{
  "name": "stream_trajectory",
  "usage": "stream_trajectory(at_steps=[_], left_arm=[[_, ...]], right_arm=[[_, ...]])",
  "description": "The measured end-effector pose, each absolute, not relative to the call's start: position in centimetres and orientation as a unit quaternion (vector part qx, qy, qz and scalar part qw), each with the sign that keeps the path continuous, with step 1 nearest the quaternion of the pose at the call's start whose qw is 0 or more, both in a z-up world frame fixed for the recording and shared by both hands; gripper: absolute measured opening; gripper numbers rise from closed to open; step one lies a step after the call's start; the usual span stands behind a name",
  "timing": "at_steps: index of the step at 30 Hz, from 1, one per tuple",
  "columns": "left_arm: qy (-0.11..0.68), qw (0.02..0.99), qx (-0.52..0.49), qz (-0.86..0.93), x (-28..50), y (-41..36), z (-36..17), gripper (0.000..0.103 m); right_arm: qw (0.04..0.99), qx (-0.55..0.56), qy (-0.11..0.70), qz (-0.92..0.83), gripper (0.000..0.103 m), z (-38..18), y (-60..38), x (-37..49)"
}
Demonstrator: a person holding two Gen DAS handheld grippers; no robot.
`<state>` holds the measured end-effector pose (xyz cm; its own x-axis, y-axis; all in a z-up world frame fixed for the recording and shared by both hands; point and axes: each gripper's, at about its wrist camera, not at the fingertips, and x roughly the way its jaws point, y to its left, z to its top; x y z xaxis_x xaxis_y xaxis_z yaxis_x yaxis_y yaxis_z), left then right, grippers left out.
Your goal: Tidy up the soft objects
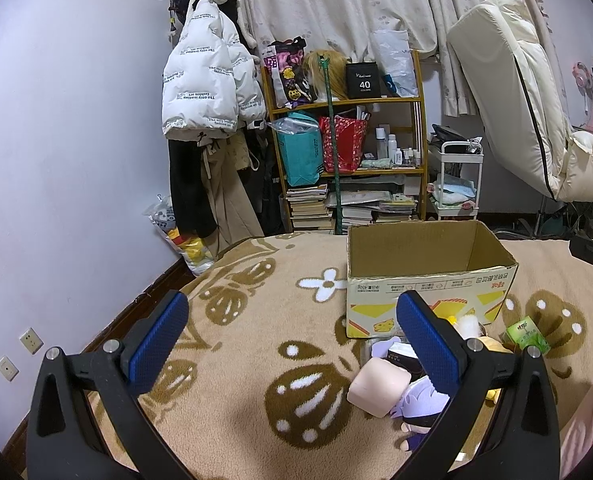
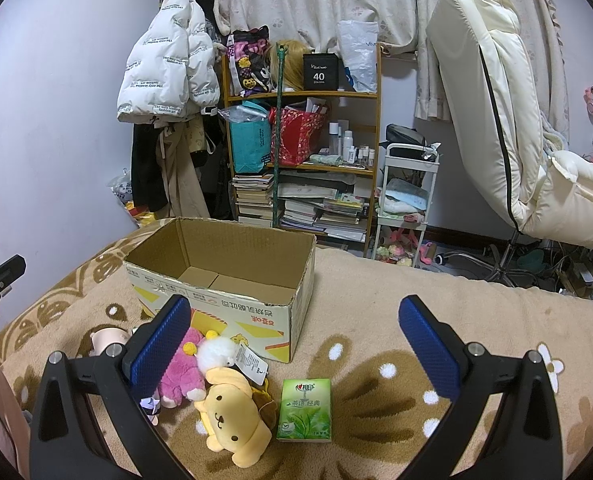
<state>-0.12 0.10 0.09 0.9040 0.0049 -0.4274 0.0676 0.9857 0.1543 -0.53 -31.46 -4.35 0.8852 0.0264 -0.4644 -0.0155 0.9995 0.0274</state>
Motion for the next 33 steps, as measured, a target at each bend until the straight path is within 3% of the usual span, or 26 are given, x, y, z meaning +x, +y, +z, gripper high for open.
stream_trajectory(at_steps=[33], left_arm=[[0.229, 0.970, 0.083, -0.015, 0.20, 0.80, -0.04, 0.103]], right_arm=[[0.971, 0.010, 0.239, 0.010, 0.103, -4.58, -31.07, -0.46]])
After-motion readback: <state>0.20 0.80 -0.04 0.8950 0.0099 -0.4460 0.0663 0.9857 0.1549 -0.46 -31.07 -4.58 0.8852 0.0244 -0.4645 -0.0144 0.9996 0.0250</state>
